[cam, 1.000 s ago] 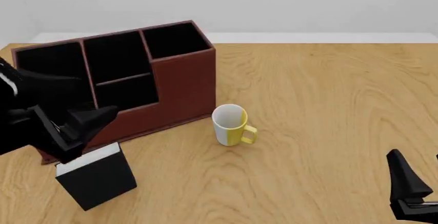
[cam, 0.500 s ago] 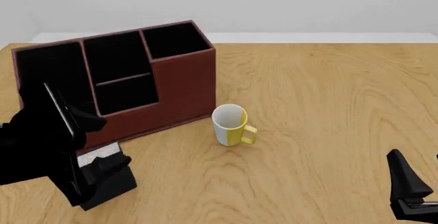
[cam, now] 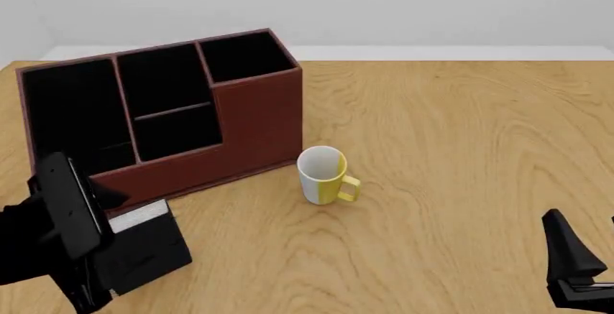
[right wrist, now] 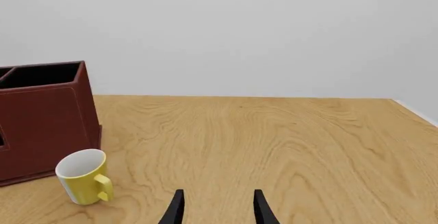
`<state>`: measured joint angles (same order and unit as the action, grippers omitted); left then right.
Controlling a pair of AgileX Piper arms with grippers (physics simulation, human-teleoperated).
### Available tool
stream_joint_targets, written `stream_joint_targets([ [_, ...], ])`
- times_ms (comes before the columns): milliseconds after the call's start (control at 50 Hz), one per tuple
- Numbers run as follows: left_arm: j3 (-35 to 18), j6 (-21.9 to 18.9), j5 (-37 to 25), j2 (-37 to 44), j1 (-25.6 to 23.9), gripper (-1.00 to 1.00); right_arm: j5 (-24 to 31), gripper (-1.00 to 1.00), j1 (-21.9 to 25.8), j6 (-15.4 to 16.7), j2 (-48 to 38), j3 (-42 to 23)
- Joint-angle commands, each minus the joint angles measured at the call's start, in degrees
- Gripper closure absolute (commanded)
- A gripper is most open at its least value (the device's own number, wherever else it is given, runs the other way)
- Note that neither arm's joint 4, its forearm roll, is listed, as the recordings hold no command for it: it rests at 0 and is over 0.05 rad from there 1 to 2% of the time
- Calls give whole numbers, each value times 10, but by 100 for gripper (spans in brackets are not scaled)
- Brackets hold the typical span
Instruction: Pick up the book and place it in the front compartment of the caddy.
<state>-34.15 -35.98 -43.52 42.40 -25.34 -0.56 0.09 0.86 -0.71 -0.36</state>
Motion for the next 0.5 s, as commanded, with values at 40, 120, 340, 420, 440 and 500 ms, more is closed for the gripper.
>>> stream_joint_targets([
  [40,36,-71,11,-23,62,-100,-3,-100,0,0,-2,0],
  [120,36,-69,16,-19,63,-100,-1,-100,0,0,-2,0],
  [340,34,-78,38,-1,86,-100,-7,-100,0,0,-6,1],
  [420,34,-80,47,6,92,-100,-4,-100,0,0,-4,0],
  [440,34,-80,48,7,94,-100,-2,-100,0,0,-2,0],
  [500,35,-79,56,13,96,-100,-3,-100,0,0,-2,1],
])
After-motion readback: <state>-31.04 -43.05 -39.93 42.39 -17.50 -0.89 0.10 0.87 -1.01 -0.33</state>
